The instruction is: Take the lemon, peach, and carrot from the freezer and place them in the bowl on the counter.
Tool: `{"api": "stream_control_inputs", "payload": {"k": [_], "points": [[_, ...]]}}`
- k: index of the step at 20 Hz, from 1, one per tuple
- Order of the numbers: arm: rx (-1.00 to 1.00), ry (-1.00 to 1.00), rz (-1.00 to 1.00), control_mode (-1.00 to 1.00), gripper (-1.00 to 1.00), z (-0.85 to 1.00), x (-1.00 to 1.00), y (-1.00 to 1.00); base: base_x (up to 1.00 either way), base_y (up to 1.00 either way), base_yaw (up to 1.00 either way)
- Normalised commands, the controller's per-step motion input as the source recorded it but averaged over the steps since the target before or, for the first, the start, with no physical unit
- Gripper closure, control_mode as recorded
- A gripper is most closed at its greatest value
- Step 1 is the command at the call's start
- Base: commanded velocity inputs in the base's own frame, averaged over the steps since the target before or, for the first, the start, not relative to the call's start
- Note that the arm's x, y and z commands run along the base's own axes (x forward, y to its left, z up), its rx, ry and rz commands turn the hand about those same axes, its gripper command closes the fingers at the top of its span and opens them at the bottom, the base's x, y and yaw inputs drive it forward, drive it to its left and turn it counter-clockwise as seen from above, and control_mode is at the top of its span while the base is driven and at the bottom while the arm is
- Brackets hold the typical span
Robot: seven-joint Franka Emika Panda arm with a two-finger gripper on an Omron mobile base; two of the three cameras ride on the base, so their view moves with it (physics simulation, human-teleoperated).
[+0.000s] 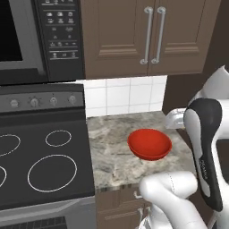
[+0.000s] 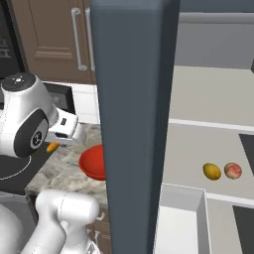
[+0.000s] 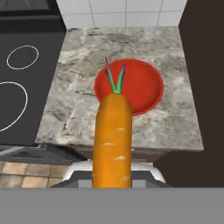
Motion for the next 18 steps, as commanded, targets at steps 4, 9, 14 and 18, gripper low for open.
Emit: {"api": "stream_control_inputs", "payload": {"k": [4, 9, 14, 18], "points": [[0.00, 0.10, 0.00, -1.00, 1.00, -1.00, 0.78, 0.00, 0.00, 0.00, 0.00], [0.00, 0.00, 0.00, -1.00, 1.00, -0.97, 0.53, 0.00, 0.00, 0.00, 0.00], [0.00, 0.00, 0.00, -1.00, 1.00, -0.76, 0.69, 0.00, 0.00, 0.00, 0.00], [0.02, 0.07, 0.00, -1.00, 1.00, -0.56, 0.97, -0.04, 0.00, 0.00, 0.00]]}}
